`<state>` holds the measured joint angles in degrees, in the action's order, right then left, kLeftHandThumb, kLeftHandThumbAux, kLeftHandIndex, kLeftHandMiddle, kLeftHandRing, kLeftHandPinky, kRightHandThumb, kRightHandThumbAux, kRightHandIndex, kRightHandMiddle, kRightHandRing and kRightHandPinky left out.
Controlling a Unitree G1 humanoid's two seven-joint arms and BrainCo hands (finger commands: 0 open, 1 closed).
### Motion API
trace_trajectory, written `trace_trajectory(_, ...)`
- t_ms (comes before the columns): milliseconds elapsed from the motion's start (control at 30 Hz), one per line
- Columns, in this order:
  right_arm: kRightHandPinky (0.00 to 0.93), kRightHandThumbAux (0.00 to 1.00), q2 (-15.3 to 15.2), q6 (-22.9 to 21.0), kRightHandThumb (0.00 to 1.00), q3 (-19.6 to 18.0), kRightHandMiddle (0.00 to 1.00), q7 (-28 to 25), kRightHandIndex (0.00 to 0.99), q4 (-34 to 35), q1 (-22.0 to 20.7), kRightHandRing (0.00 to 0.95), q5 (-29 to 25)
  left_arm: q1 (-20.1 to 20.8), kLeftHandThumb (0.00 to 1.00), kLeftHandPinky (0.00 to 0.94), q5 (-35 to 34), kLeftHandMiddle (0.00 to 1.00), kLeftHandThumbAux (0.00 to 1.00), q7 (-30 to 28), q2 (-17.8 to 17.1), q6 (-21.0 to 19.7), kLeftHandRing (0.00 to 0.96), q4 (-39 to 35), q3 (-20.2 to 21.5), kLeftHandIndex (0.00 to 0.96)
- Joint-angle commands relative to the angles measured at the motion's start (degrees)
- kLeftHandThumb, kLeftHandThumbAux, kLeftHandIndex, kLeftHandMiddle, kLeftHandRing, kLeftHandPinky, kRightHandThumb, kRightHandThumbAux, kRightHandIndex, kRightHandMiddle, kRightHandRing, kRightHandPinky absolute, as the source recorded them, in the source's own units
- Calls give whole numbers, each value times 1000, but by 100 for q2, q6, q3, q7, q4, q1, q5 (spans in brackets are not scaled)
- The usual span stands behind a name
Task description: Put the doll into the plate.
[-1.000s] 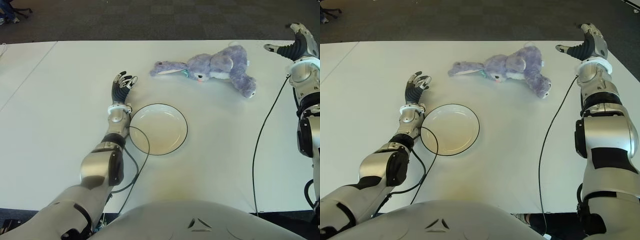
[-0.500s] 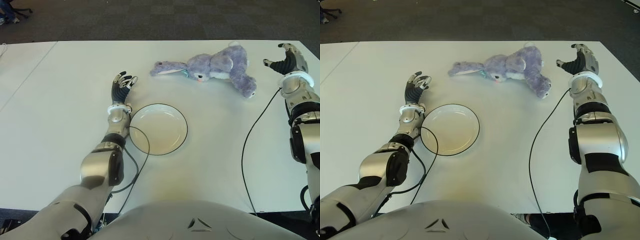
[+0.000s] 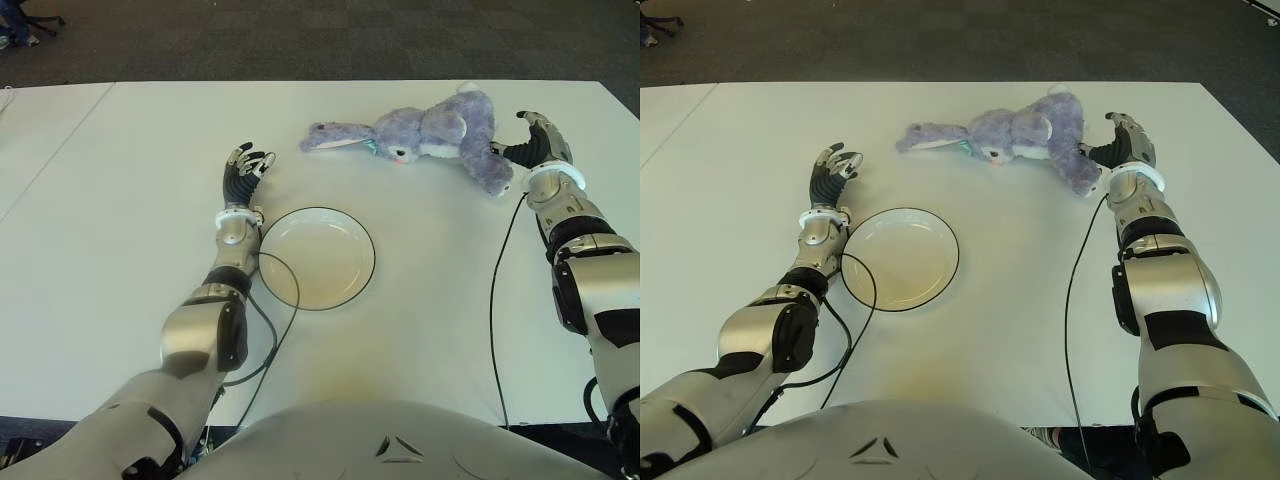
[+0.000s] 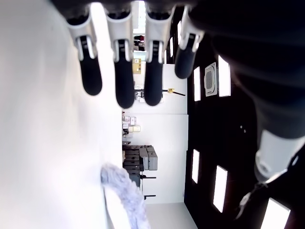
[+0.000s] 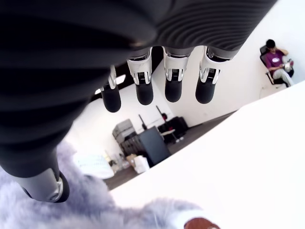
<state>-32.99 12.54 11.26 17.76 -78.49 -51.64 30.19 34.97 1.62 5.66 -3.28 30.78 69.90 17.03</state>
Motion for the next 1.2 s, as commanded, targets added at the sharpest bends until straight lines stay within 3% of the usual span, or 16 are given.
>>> trace_trajectory(33,20,611,201,-54,313,178,0,86,100,-64,184,0,178,-1078,0,318,-72,314,621,-23,361,-741,332,777,47,204)
trace_trajectory(233,52,590,190,-20,328,254,0,95,76,-67,161,0,235,-1078,0,311,-91,311,615,-14,385,-755,330,776,69,201)
trace_trajectory(467,0,574,65,-20,339,229,0,-43,36,-61,-17,0,201,-1075,0,298,-81,310,609,20,405,-734,326,777,72,196)
trace_trajectory(700,61,592,54,-20,374,161,0,-94,0,-55,-48,0,125,-1081,0,271,-25,303,604,48,414,-706,313,776,19,174)
trace_trajectory(800,57,596,73,49,391,124,0,-71,0,-41,-2,0,80,-1079,0,271,18,301,603,75,415,-700,308,779,-22,169)
trace_trajectory(967,147,603,133,159,438,41,0,-5,0,-33,182,0,1,-1065,0,312,25,301,600,102,415,-763,318,784,-35,166)
trace_trajectory(1200,161,610,242,328,459,33,0,79,0,-18,398,0,-37,-1053,0,315,-78,303,597,31,428,-809,326,786,55,171)
